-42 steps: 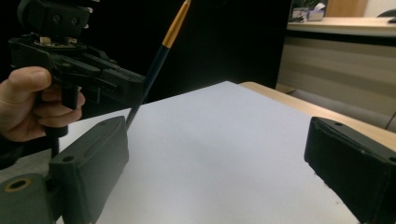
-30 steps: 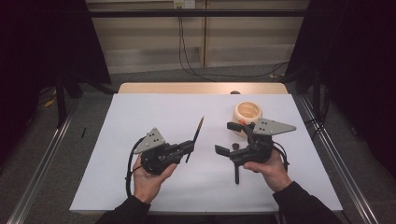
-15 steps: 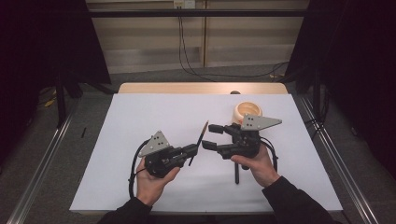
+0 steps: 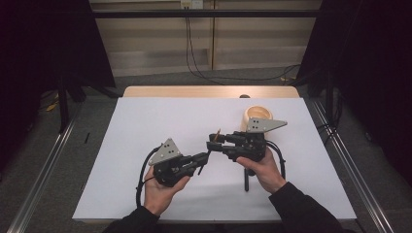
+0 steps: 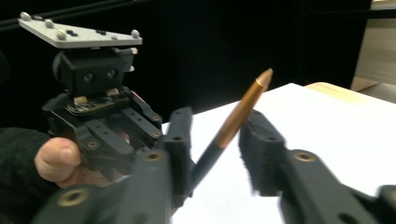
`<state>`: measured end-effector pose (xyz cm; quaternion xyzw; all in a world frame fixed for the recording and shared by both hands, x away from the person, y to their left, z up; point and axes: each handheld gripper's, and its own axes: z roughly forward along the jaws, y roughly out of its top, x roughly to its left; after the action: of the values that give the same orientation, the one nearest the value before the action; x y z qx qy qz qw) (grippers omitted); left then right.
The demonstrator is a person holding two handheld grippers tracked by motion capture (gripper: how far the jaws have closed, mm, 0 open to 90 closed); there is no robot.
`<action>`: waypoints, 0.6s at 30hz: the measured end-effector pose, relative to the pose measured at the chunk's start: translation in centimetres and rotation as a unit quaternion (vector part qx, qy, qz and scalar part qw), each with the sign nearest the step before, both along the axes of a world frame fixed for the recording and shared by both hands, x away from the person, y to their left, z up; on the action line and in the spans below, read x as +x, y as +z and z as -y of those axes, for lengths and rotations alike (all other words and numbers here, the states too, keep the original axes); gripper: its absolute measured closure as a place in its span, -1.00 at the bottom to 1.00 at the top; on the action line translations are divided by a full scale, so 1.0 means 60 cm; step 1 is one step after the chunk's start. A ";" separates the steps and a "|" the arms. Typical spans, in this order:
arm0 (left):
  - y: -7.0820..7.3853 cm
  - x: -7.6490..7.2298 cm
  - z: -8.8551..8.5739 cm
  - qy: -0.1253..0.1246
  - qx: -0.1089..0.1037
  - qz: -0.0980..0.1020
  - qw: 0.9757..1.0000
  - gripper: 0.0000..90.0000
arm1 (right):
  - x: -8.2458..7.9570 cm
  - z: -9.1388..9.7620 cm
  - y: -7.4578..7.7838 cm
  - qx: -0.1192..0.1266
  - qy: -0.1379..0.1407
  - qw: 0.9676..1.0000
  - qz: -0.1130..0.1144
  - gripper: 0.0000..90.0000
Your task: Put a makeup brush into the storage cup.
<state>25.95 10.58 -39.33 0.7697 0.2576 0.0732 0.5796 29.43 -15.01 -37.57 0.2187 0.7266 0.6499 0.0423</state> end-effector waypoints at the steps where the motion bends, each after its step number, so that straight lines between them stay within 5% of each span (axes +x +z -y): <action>1: 0.000 0.000 0.000 0.000 0.000 0.000 1.000 0.87 | 0.000 0.000 -0.001 0.001 0.000 1.000 -0.002 0.58; 8: 0.000 0.001 -0.003 -0.003 -0.005 0.001 1.000 0.89 | -0.001 -0.003 -0.005 0.013 0.016 1.000 -0.010 0.84; 18: -0.001 0.005 -0.008 0.003 -0.013 0.004 1.000 1.00 | -0.005 -0.001 -0.001 0.009 0.010 1.000 0.000 0.86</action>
<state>26.25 11.05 -39.41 0.7610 0.2587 0.0750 0.5901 29.14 -14.94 -37.61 0.2119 0.7231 0.6565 0.0339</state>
